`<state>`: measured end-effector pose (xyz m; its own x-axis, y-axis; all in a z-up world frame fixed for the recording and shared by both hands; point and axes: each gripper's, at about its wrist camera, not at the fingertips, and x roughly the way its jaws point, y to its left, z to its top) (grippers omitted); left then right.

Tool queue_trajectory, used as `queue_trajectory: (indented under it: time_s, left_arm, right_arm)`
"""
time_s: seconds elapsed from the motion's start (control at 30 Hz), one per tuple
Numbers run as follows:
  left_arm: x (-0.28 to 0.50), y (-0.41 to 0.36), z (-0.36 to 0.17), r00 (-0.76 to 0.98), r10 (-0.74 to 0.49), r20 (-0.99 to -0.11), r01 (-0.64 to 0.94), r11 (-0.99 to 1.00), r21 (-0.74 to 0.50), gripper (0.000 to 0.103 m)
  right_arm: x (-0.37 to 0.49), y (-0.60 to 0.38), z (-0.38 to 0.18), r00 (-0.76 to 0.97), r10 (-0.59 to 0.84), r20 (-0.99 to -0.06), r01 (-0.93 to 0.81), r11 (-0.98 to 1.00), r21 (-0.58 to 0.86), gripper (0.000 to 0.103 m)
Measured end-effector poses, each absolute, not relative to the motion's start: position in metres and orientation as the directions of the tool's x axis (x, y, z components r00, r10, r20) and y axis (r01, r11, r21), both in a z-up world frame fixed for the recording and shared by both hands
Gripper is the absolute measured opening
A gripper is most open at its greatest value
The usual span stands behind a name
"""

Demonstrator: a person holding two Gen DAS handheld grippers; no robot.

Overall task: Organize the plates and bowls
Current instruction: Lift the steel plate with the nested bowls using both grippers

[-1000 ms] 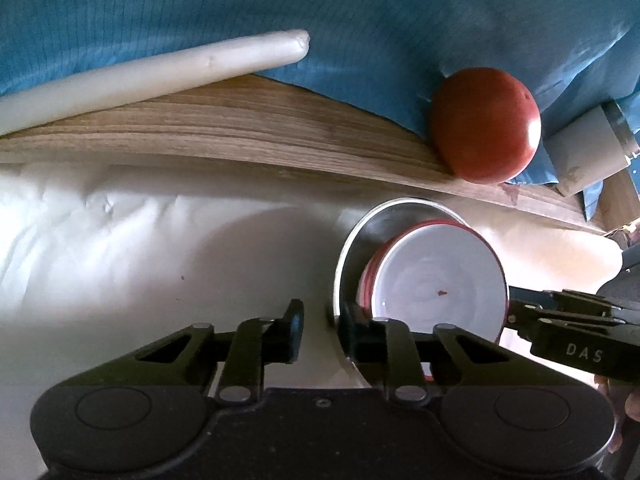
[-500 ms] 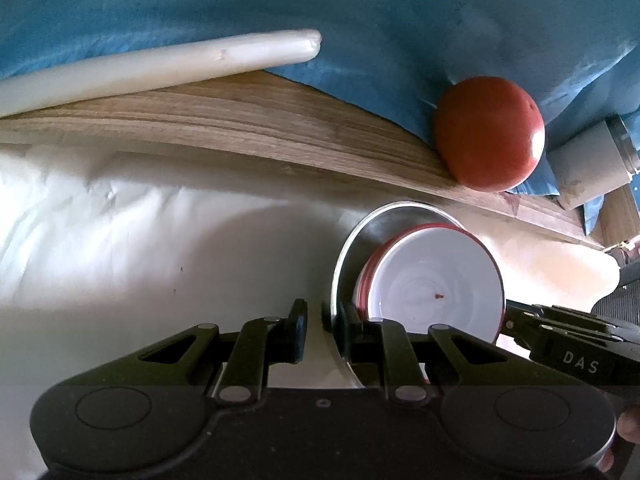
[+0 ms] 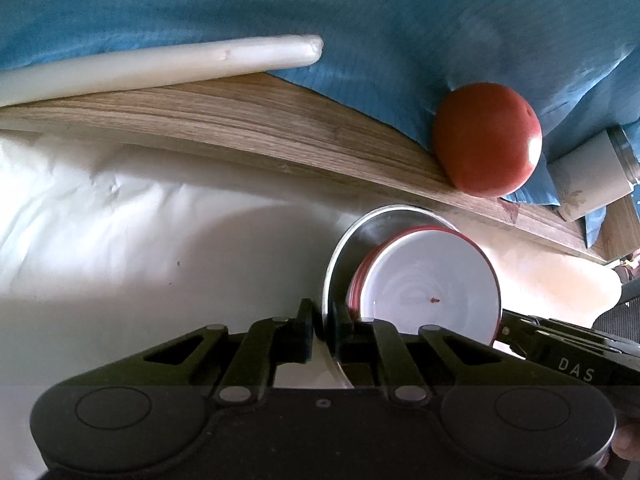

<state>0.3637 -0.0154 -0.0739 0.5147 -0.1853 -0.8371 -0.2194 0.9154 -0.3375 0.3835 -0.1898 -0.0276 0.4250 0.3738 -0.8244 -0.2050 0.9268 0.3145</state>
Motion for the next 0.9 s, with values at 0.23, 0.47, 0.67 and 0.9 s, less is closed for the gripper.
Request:
queue_trajectory:
  time_s: [0.23,0.47,0.67,0.9]
  left_arm:
    - [0.359,-0.016,-0.073,0.520,-0.181,-0.835,-0.229,0.912,-0.340,0.010]
    - [0.359,-0.017,-0.073,0.515,-0.174,-0.839,-0.250,0.906,-0.341,0.009]
    - [0.356,-0.019,-0.073,0.504,-0.173,-0.846,-0.280,0.894,-0.350,0.008]
    - [0.351,-0.031,-0.068,0.527,-0.171,-0.833,-0.283,0.889,-0.361,0.008]
  right_arm:
    - [0.385,-0.193,-0.028,0.427,0.385,-0.818,-0.202,0.922,0.329,0.011]
    - [0.382,-0.191,-0.027,0.437,0.369,-0.820,-0.188,0.929,0.318,0.010]
    - [0.381,-0.191,-0.028,0.430,0.370,-0.824,-0.178,0.929,0.324,0.010]
    - [0.376,-0.200,-0.019,0.447,0.371,-0.814,-0.207,0.928,0.310,0.010]
